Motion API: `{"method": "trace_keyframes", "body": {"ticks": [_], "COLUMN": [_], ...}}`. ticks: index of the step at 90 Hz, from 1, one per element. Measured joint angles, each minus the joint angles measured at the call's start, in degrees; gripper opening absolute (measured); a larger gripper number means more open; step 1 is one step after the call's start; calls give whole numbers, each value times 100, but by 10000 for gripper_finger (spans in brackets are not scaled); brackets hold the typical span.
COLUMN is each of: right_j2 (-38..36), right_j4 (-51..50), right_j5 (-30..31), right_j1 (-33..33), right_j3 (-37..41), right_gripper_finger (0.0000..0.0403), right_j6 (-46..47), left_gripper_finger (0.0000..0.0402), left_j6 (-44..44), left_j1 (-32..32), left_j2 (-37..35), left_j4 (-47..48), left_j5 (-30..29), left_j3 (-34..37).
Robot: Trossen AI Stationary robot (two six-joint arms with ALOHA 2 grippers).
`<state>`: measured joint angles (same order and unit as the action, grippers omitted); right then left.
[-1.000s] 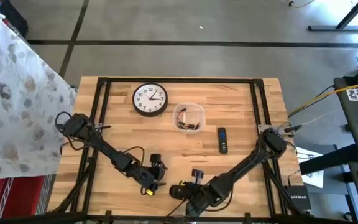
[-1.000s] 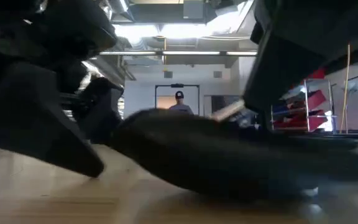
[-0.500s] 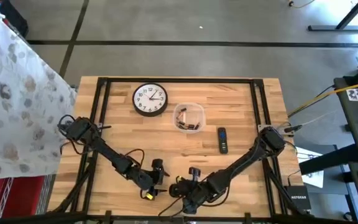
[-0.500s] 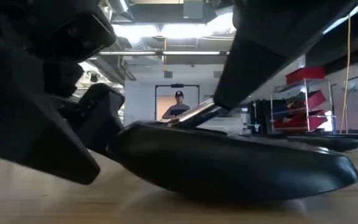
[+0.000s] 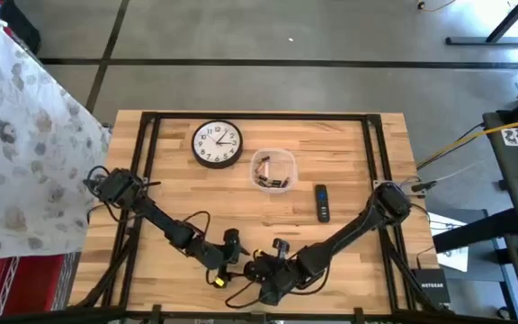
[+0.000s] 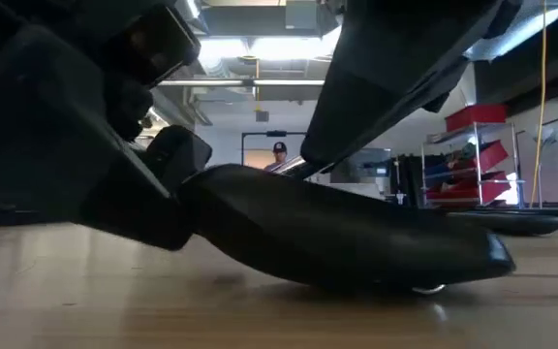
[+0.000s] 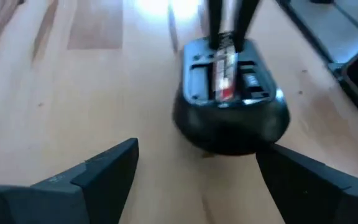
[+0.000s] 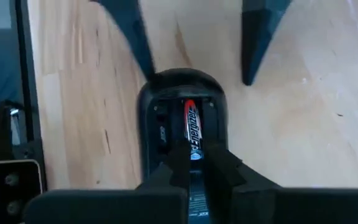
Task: Insert battery
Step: Insert the silver battery into the computer mouse
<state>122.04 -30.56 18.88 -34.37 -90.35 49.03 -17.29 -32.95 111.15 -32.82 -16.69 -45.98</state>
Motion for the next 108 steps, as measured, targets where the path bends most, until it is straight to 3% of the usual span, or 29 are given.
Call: {"method": "trace_keyframes", "body": {"ticks": [37,108], "right_j2": [0,303], "right_j4": [-383,122], "right_j5": [-319,-233], "right_j1": [28,313], "right_j3": [-2,-24], "right_gripper_finger": [0,1], "right_j6": [460,470], "left_gripper_finger": [314,314], "left_j6": [82,246], "left_j1": [0,168], "left_j2": [2,2], "left_j4": [0,-81], "left_j5": [-6,18], "left_j3": [0,0]}}
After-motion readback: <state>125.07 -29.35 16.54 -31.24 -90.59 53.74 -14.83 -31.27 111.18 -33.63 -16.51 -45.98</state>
